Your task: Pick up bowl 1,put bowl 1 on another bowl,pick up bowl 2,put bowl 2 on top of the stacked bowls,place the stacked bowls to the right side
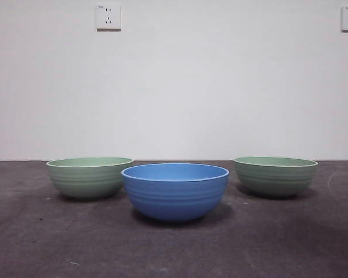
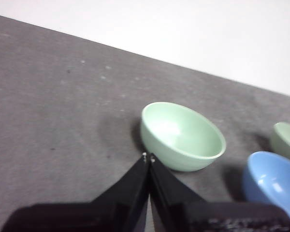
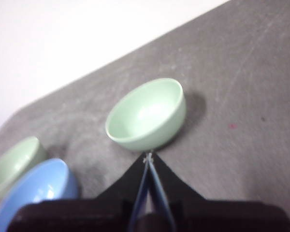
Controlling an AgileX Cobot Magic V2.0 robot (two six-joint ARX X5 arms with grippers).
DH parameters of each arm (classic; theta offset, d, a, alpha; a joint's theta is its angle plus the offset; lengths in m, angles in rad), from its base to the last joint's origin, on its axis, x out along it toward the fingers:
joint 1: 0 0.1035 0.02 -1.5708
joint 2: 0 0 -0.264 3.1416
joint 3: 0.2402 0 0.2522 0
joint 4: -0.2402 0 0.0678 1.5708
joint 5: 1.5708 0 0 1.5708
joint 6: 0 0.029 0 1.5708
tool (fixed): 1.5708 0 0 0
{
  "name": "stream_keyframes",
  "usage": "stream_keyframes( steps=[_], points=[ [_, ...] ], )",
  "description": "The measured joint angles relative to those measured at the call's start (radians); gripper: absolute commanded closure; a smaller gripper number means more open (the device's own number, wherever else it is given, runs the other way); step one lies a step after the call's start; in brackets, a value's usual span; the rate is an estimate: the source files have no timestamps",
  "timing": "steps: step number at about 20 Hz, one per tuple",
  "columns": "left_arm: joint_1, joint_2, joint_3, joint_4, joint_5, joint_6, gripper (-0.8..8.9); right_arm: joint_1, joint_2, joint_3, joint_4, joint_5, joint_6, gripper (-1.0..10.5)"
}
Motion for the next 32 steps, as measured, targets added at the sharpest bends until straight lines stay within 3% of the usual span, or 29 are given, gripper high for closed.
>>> stream_keyframes(
  steps=[9,15,25,32],
  points=[
    [0.000,0.053,0.178,-0.101,0.081,-0.048,8.21,0.000,0.121,0.212,-0.035,-0.010,0.006,9.6],
    [0.000,0.179,0.327,-0.194,0.183,-0.026,8.21,0.000,0.310,0.409,-0.197,-0.105,-0.100,9.6],
    [0.000,0.454,0.621,-0.526,0.319,0.191,8.21,0.005,0.652,0.768,-0.632,-0.261,-0.396,9.6],
    [-0.001,0.590,0.763,-0.747,0.382,0.355,8.21,0.043,0.788,0.924,-0.862,-0.280,-0.534,9.6]
  ],
)
